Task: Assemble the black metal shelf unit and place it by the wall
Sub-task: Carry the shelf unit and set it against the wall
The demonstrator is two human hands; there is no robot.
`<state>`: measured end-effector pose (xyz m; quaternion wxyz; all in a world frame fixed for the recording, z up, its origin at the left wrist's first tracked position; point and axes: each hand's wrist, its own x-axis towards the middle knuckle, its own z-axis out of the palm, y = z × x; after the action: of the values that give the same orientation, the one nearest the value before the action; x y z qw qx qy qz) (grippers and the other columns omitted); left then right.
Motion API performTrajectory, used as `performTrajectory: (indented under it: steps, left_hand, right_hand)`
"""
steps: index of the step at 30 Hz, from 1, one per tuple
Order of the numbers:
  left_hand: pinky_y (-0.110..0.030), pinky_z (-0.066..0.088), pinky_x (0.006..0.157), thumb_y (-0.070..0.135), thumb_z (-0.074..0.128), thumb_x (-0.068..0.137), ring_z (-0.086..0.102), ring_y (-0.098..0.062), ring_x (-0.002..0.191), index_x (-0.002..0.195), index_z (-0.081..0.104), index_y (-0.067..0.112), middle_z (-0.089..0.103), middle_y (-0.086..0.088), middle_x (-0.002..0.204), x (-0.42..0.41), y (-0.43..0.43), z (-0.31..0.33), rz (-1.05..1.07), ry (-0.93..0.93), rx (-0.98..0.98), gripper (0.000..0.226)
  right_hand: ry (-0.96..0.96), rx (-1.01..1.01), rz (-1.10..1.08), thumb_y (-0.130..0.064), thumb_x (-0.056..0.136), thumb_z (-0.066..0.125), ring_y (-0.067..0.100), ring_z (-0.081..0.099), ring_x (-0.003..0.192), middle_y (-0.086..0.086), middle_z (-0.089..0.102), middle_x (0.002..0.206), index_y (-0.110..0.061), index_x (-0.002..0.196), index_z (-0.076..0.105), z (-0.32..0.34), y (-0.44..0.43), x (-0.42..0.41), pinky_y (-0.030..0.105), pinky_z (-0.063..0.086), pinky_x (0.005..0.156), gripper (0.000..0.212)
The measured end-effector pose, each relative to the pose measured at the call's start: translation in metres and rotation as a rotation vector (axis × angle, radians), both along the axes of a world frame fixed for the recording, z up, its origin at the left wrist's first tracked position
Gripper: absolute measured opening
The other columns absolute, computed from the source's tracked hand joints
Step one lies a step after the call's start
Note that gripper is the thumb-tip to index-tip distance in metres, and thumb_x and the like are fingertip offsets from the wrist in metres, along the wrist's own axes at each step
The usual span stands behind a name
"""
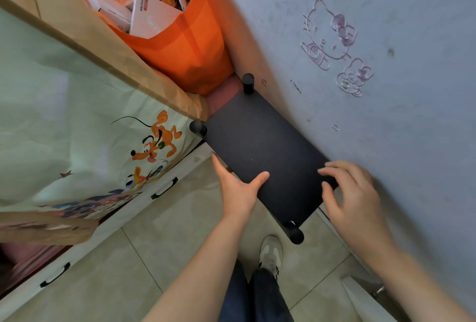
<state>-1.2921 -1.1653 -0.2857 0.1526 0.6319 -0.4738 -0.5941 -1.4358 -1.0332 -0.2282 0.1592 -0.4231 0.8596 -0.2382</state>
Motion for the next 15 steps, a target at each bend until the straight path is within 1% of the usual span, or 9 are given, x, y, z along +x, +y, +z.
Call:
performTrajectory:
  steps: [1, 2, 3, 5, 6, 8, 10, 12, 15]
  left_hand:
    - [-0.029, 0.026, 0.119, 0.015, 0.091, 0.07, 0.04, -0.015, 0.14, 0.159, 0.001, 0.03, 0.033, 0.001, 0.157, -0.001, -0.002, 0.003, -0.019, -0.035, -0.05, 0.128]
    - [-0.021, 0.022, 0.114, 0.015, 0.092, 0.07, 0.037, -0.015, 0.139, 0.16, 0.003, 0.026, 0.029, -0.001, 0.157, -0.002, -0.005, 0.007, -0.03, -0.092, -0.094, 0.127]
    - [-0.019, 0.024, 0.107, 0.016, 0.091, 0.07, 0.038, -0.019, 0.137, 0.16, 0.007, 0.022, 0.027, -0.005, 0.156, -0.003, -0.008, 0.012, -0.035, -0.169, -0.142, 0.123]
    - [-0.03, 0.038, 0.102, 0.023, 0.09, 0.072, 0.046, -0.029, 0.127, 0.157, 0.017, 0.019, 0.03, -0.011, 0.147, -0.004, -0.02, 0.022, -0.108, -0.372, -0.335, 0.113]
    - [-0.036, 0.041, 0.1, 0.025, 0.089, 0.073, 0.048, -0.03, 0.123, 0.155, 0.022, 0.017, 0.033, -0.012, 0.143, -0.004, -0.027, 0.026, -0.192, -0.478, -0.474, 0.106]
    - [-0.039, 0.043, 0.1, 0.025, 0.085, 0.078, 0.047, -0.03, 0.12, 0.15, 0.033, 0.012, 0.04, -0.015, 0.137, -0.005, -0.045, 0.028, -0.36, -0.563, -0.74, 0.09]
    - [-0.04, 0.043, 0.1, 0.021, 0.08, 0.082, 0.048, -0.031, 0.119, 0.145, 0.041, 0.007, 0.046, -0.017, 0.133, -0.012, -0.066, 0.034, -0.504, -0.51, -0.939, 0.075]
    - [-0.04, 0.043, 0.104, 0.022, 0.076, 0.087, 0.047, -0.032, 0.123, 0.146, 0.041, 0.005, 0.048, -0.016, 0.136, -0.029, -0.09, 0.039, -0.628, -0.455, -0.952, 0.071]
    - [-0.041, 0.035, 0.112, 0.038, 0.069, 0.093, 0.038, -0.032, 0.137, 0.153, 0.03, 0.007, 0.039, -0.015, 0.149, -0.057, -0.121, 0.037, -0.655, -0.439, -0.666, 0.078]
  right_hand:
    - [-0.064, -0.023, -0.082, -0.005, 0.092, 0.06, 0.017, 0.056, 0.099, 0.002, 0.062, 0.104, -0.008, 0.105, 0.066, 0.004, 0.008, 0.006, 0.004, 0.03, 0.093, 0.014]
    - [-0.173, -0.029, -0.209, -0.008, 0.094, 0.061, 0.015, 0.057, 0.093, -0.001, 0.061, 0.099, -0.012, 0.104, 0.062, 0.006, 0.014, 0.012, 0.006, 0.036, 0.088, 0.011]
    - [-0.313, -0.021, -0.374, -0.013, 0.095, 0.062, 0.014, 0.059, 0.088, -0.001, 0.061, 0.098, -0.015, 0.105, 0.057, 0.003, 0.018, 0.017, 0.014, 0.045, 0.086, 0.012]
    - [-0.679, 0.039, -0.721, -0.026, 0.095, 0.063, 0.018, 0.063, 0.087, 0.008, 0.063, 0.103, -0.016, 0.111, 0.048, -0.009, 0.018, 0.023, 0.039, 0.055, 0.084, 0.024]
    - [-0.878, 0.05, -0.836, -0.032, 0.096, 0.061, 0.022, 0.066, 0.091, 0.01, 0.063, 0.108, -0.015, 0.117, 0.046, -0.015, 0.015, 0.023, 0.046, 0.057, 0.083, 0.032]
    - [-1.172, -0.015, -0.92, -0.041, 0.097, 0.058, 0.028, 0.067, 0.102, 0.006, 0.064, 0.117, -0.014, 0.127, 0.047, -0.023, 0.003, 0.021, 0.053, 0.059, 0.081, 0.042]
    - [-1.318, -0.112, -0.975, -0.048, 0.097, 0.055, 0.029, 0.064, 0.109, -0.001, 0.063, 0.123, -0.019, 0.131, 0.051, -0.023, -0.01, 0.017, 0.057, 0.057, 0.08, 0.045]
    - [-1.41, -0.143, -1.044, -0.06, 0.093, 0.052, 0.028, 0.06, 0.115, -0.002, 0.06, 0.129, -0.022, 0.138, 0.049, -0.023, -0.018, 0.011, 0.062, 0.053, 0.086, 0.058]
    - [-1.505, -0.102, -1.078, -0.074, 0.086, 0.047, 0.03, 0.053, 0.126, 0.001, 0.054, 0.139, -0.028, 0.145, 0.044, -0.025, -0.021, 0.002, 0.07, 0.044, 0.095, 0.075]
